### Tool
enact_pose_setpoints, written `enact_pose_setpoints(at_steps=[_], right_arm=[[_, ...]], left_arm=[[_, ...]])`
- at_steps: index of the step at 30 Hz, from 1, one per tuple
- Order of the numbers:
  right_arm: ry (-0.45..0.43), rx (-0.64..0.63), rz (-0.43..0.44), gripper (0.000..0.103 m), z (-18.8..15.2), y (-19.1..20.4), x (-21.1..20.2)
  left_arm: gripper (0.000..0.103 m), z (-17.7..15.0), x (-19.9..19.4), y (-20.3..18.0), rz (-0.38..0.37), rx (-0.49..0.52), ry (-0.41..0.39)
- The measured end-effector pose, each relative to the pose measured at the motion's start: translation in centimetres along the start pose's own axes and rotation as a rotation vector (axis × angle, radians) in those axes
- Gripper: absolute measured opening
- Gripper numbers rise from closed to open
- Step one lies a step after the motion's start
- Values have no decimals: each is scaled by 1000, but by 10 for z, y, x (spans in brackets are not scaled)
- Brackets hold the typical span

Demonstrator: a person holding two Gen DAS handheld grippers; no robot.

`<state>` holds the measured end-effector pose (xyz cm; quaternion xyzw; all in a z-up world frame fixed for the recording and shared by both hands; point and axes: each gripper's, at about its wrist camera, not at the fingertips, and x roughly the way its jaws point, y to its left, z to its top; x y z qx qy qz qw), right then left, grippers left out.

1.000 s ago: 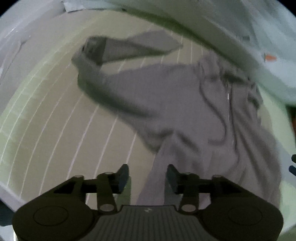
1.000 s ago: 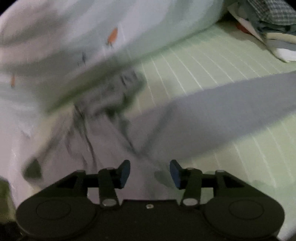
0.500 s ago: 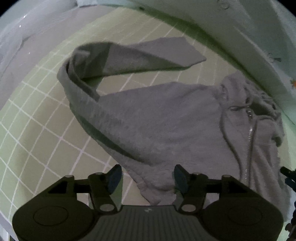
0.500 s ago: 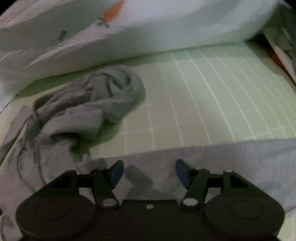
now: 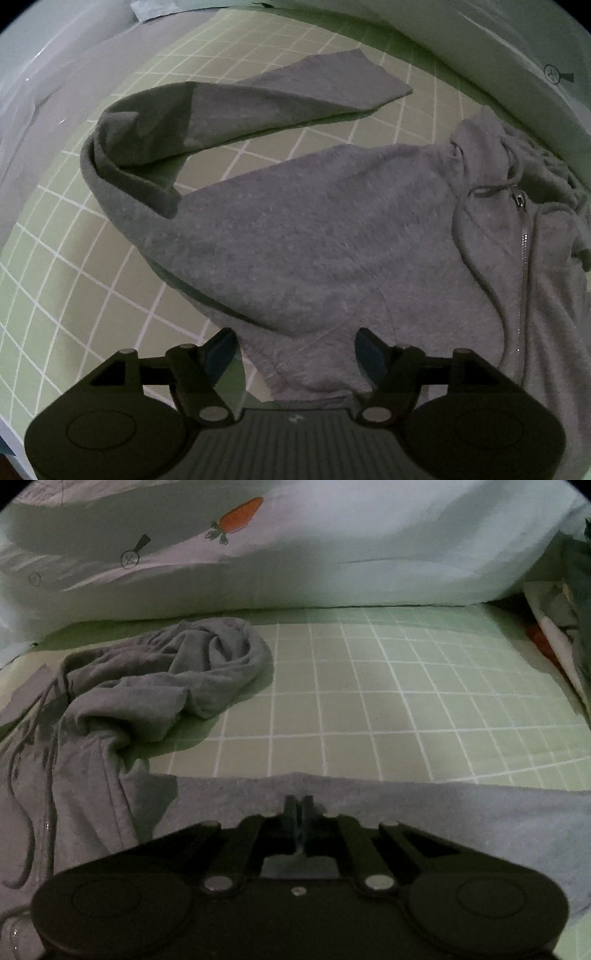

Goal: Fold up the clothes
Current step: 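Pull the hem with the left gripper to straighten the hoodie body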

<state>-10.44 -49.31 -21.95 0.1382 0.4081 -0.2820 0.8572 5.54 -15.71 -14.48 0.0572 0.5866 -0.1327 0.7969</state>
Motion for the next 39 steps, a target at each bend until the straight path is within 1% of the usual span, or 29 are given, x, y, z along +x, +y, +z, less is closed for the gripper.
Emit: enact_pose_setpoints(at_steps=[2, 6, 8, 11, 14, 15, 17, 18, 19, 21, 22, 23, 24, 26, 29, 30, 32, 33, 34, 35, 36, 38, 39], right_arm=[[-12, -20, -68, 1, -1, -1, 3], [-26, 15, -195, 1, 2, -30, 7], [-29, 20, -255, 1, 5, -45, 12], [-27, 12, -332, 0, 11, -59, 20], [11, 18, -361, 1, 25, -54, 24], [9, 47, -331, 5, 30, -52, 21], [-17, 127, -219, 19, 38, -46, 14], [-32, 157, -156, 40, 40, -41, 11], [-36, 186, -82, 51, 42, -36, 11], [-35, 248, 81, 53, 47, -23, 12], [-25, 278, 150, 59, 49, -18, 15], [-16, 298, 191, 62, 51, -12, 20], [-9, 311, 222, 67, 53, -5, 25], [4, 339, 284, 69, 56, 7, 35], [16, 339, 275, 71, 65, 17, 49], [19, 342, 268, 71, 67, 19, 53], [26, 337, 252, 69, 73, 22, 60], [30, 325, 241, 49, 75, 24, 61], [40, 309, 236, 17, 78, 25, 65], [51, 299, 238, 10, 81, 27, 70], [47, 294, 235, 9, 82, 28, 72], [15, 239, 193, 7, 88, 34, 72], [-2, 207, 169, 6, 91, 38, 71]], left_arm=[[73, 0, -1, 1, -7, -11, 2], [73, 0, -3, 4, -22, -33, 7], [73, 1, -5, 4, -23, -28, -1], [73, 1, -7, 7, -24, -35, -10], [73, 1, -8, 11, -31, -50, -21], [73, 1, -8, 13, -34, -56, -24], [73, 3, -7, 16, -39, -70, -27], [73, 4, -7, 17, -41, -78, -28], [73, 5, -5, 19, -42, -89, -24], [73, 8, -2, 18, -42, -105, -28], [73, 10, -1, 18, -45, -106, -32], [73, 11, -1, 18, -48, -107, -36], [73, 12, 0, 18, -50, -108, -40], [73, 15, 1, 17, -69, -113, -52], [70, 21, 2, 16, -93, -140, -76], [65, 23, 2, 15, -86, -147, -88], [51, 28, 3, 13, -69, -154, -108], [33, 30, 4, 12, -59, -153, -116], [19, 34, 5, 12, -50, -152, -117], [17, 37, 7, 14, -53, -157, -118], [12, 40, 8, 16, -72, -169, -119], [10, 47, 11, 20, -101, -194, -132], [10, 52, 13, 19, -108, -192, -142]])
